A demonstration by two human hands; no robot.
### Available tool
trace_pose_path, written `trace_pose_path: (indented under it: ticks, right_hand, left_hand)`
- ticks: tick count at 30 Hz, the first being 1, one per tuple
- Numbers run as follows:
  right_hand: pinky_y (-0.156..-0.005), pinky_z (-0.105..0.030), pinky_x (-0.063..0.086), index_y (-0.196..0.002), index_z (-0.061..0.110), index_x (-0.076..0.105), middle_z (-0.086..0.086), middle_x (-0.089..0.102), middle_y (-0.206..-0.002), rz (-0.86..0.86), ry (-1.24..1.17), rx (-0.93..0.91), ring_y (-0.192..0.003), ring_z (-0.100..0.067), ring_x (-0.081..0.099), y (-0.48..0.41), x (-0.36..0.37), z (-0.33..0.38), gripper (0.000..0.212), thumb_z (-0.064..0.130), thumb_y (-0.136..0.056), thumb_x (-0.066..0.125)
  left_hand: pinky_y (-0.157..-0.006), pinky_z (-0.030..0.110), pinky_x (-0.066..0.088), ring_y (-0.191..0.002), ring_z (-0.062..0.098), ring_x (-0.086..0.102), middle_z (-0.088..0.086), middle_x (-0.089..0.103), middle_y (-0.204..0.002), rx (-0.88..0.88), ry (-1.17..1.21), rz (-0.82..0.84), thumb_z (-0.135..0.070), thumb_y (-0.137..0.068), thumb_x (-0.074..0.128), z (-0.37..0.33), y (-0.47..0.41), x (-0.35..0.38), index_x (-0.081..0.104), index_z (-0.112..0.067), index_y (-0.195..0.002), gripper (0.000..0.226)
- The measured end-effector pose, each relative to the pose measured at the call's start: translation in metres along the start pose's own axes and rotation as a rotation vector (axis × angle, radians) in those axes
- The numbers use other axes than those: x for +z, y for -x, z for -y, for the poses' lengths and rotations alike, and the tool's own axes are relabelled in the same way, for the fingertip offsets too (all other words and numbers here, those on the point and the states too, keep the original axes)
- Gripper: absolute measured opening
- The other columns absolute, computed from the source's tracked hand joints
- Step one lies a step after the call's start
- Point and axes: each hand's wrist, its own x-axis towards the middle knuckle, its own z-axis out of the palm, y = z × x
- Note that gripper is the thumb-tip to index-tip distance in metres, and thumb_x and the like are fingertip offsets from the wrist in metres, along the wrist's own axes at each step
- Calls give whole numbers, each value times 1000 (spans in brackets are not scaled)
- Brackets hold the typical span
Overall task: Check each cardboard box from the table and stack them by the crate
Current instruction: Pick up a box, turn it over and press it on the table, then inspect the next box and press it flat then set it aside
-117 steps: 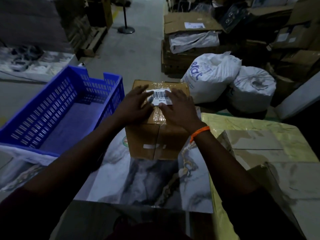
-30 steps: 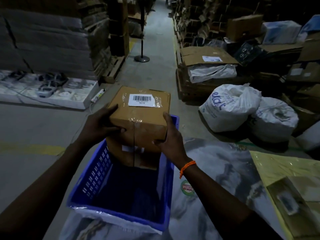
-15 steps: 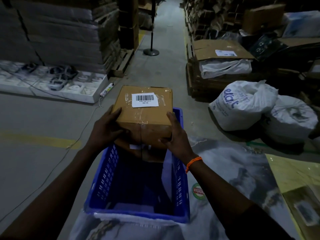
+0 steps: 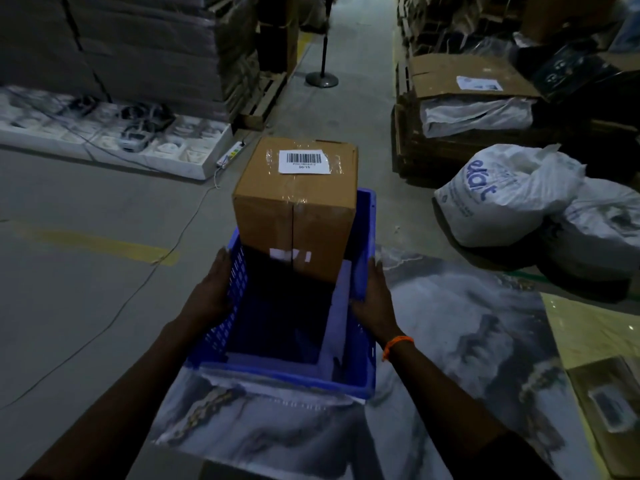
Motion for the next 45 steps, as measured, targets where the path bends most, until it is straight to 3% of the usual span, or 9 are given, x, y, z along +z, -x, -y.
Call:
trace_pose_path:
  ticks: [4,12,16,21,29,33,38,42,45]
  right_hand:
    - [-97,-29,40,-162,5,6,-20,5,-170,-10,-7,45,-155,-37,19,9,4,11,96,-9,-87,64]
    - [-95,-9,21,-161,4,2,-19,-2,-170,5,-32,52,-157,-31,4,14,11,13,93,-7,-92,63]
    - [-123,-30,17,-160,0,3,-18,2,-170,31,-56,-26,-158,-33,4,19,-1,16,89,5,-97,65]
    - [-127,-35,13,-162,7,16,-13,14,-170,-41,-60,-27,-158,-26,12,50,-22,-3,80,38,-102,60]
    - [-121,-30,17,-152,8,45,-14,39,-161,-297,-26,162,-155,-28,25,141,-108,-96,59,36,-103,61]
    - [-122,-48,30,-148,6,51,-18,46,-155,-443,26,192,-150,-35,33,206,-182,-142,57,38,-101,60]
    - [-120,-41,30,-142,6,55,-17,51,-150,-693,106,286,-147,-35,37,307,-279,-185,47,25,-101,63]
    - [-120,-51,32,-139,7,58,-16,50,-150,-810,275,392,-148,-37,34,390,-337,-217,45,21,-96,63]
    - [-120,-53,30,-138,10,60,-14,49,-153,-961,325,503,-151,-36,28,455,-369,-224,47,25,-94,60]
  left_hand:
    - [-103,49,43,-149,43,30,21,10,-167,-32,-38,-18,15,-84,63,8,4,-2,5,-2,-160,96]
    - [-97,55,45,-141,47,39,22,12,-166,-1,-50,-13,18,-82,63,10,9,-8,9,1,-159,95]
    - [-103,56,43,-144,47,33,24,12,-167,-28,-133,-78,10,-85,66,-8,20,-7,13,2,-159,91]
    - [-102,51,44,-122,40,49,23,56,-132,275,-160,-373,-27,-96,59,-90,52,19,60,1,-131,45]
    - [-108,43,42,-129,31,50,10,63,-127,594,87,-44,-42,-100,52,-255,48,131,63,-9,-130,46]
    - [-111,33,36,-138,28,43,5,63,-133,754,130,65,-44,-101,53,-354,62,187,60,-12,-135,47]
    - [-108,34,39,-135,28,44,7,62,-134,972,193,201,-43,-101,53,-484,104,248,61,-10,-135,48]
    - [-110,40,41,-140,30,42,9,61,-139,1140,179,335,-45,-101,49,-569,141,293,59,-9,-138,52]
    - [-111,31,32,-142,25,38,7,58,-143,1211,217,416,-50,-101,44,-627,175,315,57,-11,-142,57]
